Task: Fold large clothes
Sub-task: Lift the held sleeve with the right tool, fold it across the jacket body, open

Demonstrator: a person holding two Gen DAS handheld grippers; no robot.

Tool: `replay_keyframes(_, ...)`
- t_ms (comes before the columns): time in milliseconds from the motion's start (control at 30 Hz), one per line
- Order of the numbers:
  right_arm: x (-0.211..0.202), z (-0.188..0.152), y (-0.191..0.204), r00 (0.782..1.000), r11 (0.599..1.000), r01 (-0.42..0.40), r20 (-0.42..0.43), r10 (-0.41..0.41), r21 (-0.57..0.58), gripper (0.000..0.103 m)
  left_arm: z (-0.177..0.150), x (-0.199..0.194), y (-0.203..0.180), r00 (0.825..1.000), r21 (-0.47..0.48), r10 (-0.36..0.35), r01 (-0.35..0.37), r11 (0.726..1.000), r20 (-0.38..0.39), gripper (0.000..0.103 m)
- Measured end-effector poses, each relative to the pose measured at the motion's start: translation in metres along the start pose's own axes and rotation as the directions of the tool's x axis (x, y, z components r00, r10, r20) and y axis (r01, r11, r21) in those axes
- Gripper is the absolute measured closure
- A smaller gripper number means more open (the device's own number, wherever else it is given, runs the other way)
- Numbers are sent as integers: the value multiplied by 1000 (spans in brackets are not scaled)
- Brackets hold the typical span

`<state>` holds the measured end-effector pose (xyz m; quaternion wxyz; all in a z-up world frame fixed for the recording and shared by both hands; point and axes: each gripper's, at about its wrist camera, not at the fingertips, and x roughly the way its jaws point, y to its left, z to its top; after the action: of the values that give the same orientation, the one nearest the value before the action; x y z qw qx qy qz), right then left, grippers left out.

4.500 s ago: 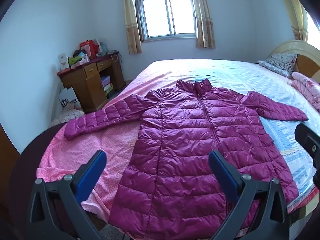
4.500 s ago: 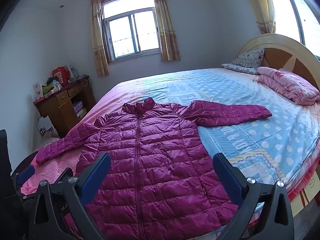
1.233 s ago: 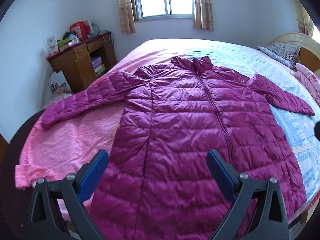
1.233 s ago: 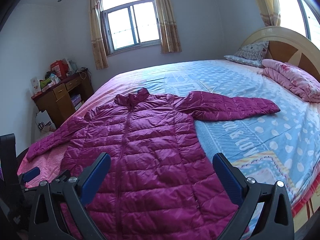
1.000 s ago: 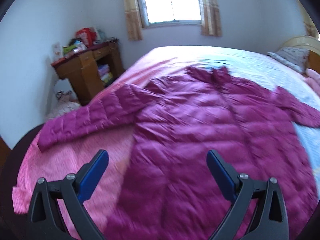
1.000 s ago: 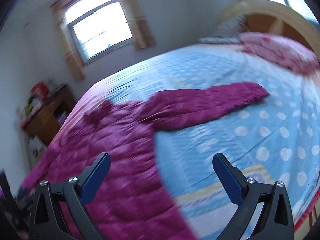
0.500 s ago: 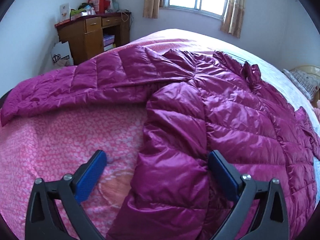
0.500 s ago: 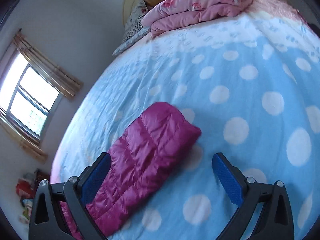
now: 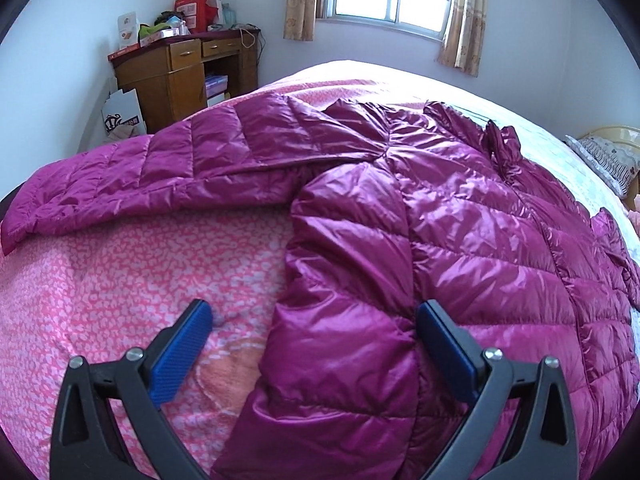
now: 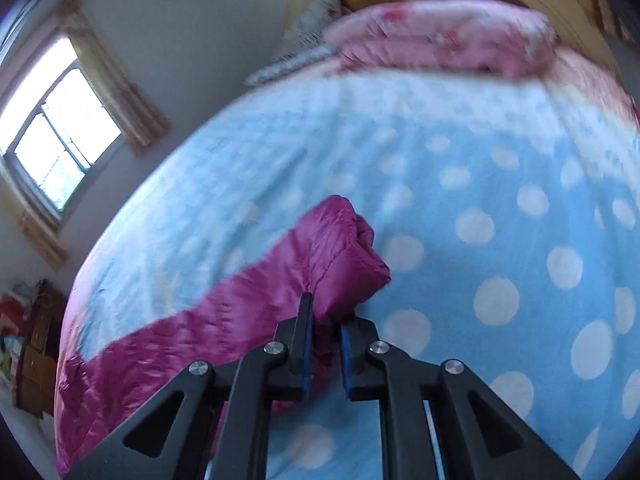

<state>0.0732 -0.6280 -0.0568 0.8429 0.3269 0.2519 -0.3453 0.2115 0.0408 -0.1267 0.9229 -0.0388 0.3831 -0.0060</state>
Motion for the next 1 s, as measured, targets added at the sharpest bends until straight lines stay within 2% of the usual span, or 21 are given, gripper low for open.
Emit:
replay_keyframes(100,-43,3,47,993,988,-94,62,102,-121,92,-1,-2,2,1000,-1,-4,4,1000,3,0)
replay_keyframes(233,-95,-5,132,956,924,-260,63,288,-281,92,-3,-4,4,1000,-5,-12,12,1000,8,0)
replay_keyframes(333,-122,-30,202,913,845,-375,6,408,-381,92,-3,-5,5,1000,-10,-21,21,1000,13,0)
replay_keyframes(467,-136,-88,287,844,722,-513,-118,524,-465,92,-3,-5,7,999,-20,-37,38,999,22,0)
replay_keyframes(533,-130,-123,325,816,669,-559,-184,547,-491,92,-3,-5,8,999,-24,-44,44,999,25,0)
replay_keyframes(633,-106,-173,365,774,614,-628,-304,555,-478,92,-3,-6,9,998,-31,-56,57,998,31,0)
replay_keyframes(733,-80,-222,396,750,569,-660,-385,538,-491,92,-3,-6,11,997,-40,-70,71,997,38,0)
replay_keyframes(833,-55,-263,409,717,541,-697,-470,515,-471,92,-3,-7,12,996,-43,-75,77,996,42,0)
replay_keyframes(900,-36,-286,416,686,522,-726,-531,498,-448,92,-3,-7,12,996,-44,-77,79,996,44,0)
replay_keyframes(1000,-16,-313,418,681,519,-727,-568,462,-449,92,-4,-7,13,995,-48,-86,88,995,50,0)
